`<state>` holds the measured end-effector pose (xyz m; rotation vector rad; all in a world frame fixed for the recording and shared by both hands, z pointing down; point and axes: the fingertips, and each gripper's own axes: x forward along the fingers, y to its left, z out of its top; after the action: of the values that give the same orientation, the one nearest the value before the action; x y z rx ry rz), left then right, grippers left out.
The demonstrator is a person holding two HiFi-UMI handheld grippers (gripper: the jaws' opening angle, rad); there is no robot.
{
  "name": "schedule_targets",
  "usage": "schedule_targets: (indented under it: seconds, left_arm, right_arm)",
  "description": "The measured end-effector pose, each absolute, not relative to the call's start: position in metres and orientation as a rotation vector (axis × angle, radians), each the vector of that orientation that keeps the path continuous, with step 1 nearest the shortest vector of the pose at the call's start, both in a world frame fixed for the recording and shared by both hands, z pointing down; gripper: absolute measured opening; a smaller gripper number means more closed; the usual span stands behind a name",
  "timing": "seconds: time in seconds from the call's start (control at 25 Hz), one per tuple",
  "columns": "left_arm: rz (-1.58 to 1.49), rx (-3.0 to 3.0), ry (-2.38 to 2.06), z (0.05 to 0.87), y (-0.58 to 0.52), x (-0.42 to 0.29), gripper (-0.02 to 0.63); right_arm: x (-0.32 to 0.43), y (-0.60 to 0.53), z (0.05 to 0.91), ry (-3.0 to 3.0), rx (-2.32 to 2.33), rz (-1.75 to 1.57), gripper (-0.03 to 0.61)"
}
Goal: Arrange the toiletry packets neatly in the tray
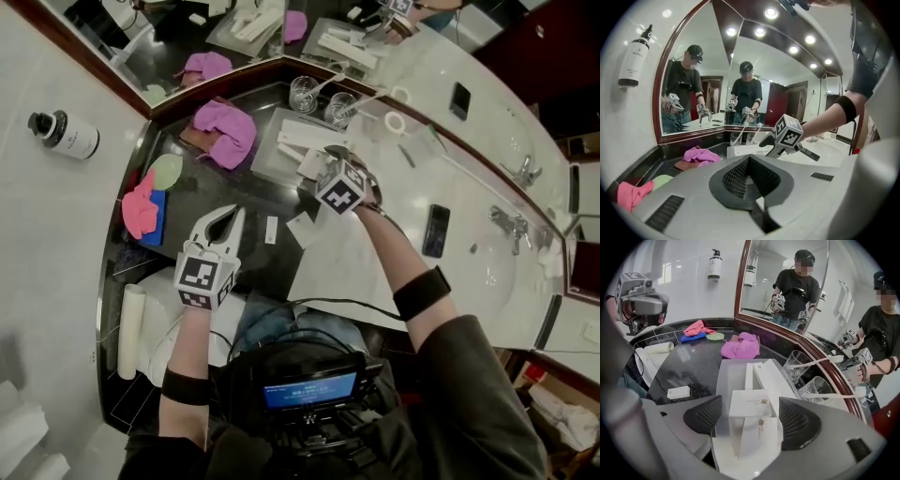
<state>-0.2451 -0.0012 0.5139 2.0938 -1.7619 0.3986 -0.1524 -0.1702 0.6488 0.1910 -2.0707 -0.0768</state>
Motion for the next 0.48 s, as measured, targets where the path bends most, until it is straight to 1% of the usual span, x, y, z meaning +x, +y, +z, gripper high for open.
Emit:
schedule_targets:
  seconds: [0.32,0.36,0.4,0.48]
  left_arm:
    - [0.386,2.053,-1.769,0.523,0.006,-0.255,0.001]
    - [0.382,2.049,-1.77,0.524,0.006,-0.256,0.001]
    - [0.381,2.045,-1.771,0.524,0.007,-0.257,0.001]
    - [0.378,2.043,-1.772,0.524,0.008,-0.257,0.001]
  right_arm:
    - [-0.154,-0.171,0.671,-2.026,0.145,-0.028,0.404]
    - [-0.156,-0.171,0.668,-2.035,0.136,-0.027,0.389]
    - [-0.157,-0.17,0.666,-2.041,0.126,-0.019,0.356]
    - [-0.153,-0.167,0.672,-2.034,0.115,0.017,0.352]
